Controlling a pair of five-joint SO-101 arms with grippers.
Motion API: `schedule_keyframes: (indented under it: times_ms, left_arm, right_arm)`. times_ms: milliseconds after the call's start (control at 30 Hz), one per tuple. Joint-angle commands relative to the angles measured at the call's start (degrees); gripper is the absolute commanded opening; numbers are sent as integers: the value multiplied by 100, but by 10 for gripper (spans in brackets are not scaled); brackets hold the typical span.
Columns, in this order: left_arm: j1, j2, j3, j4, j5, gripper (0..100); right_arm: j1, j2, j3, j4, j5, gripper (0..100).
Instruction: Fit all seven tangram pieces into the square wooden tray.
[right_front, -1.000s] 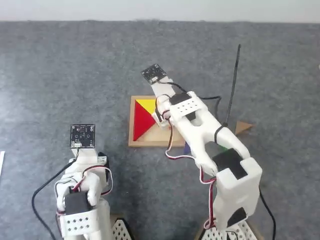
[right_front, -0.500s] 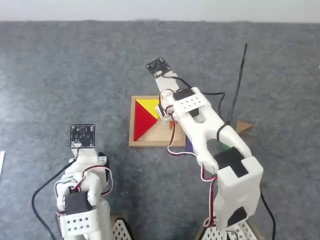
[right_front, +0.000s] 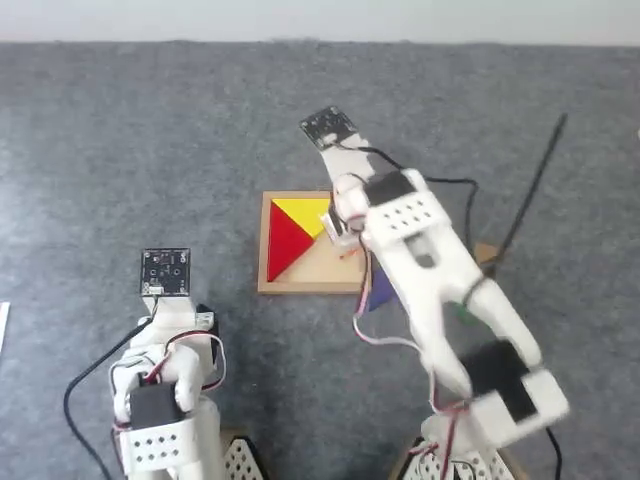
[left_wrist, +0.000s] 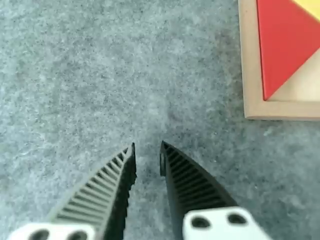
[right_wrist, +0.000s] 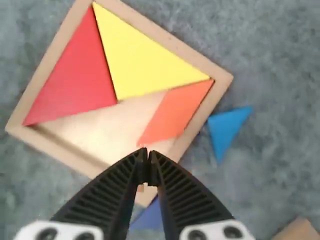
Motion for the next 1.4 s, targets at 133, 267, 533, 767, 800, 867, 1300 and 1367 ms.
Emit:
schedule_keyframes:
  times_ms: [133, 267, 533, 767, 800, 867, 1300, 1367]
  left_arm:
    - [18, -105, -66, 18, 0, 81]
    - [18, -105, -66, 18, 0, 81]
    - [18, -105, -66, 18, 0, 81]
    - [18, -105, -66, 18, 0, 81]
    - [18, -105, -66, 18, 0, 81]
    - [18, -105, -66, 18, 0, 81]
    - [18, -105, -66, 18, 0, 81]
    - [18, -105, -66, 18, 0, 81]
  right_arm:
    - [813, -1842, 1820, -1332, -9, 9]
    - [1218, -2369, 2330, -1587, 9, 9]
    - [2018, -2536, 2338, -910, 712, 9]
    - [2721, -2536, 2479, -382, 1204, 108]
    - [2800, -2536, 2558, -470, 1204, 104]
    - [2747, -2527, 2769, -673, 1248, 86]
    - [2686, -2536, 2857, -215, 2057, 69]
    - [2738, -2536, 2857, -92, 2163, 69]
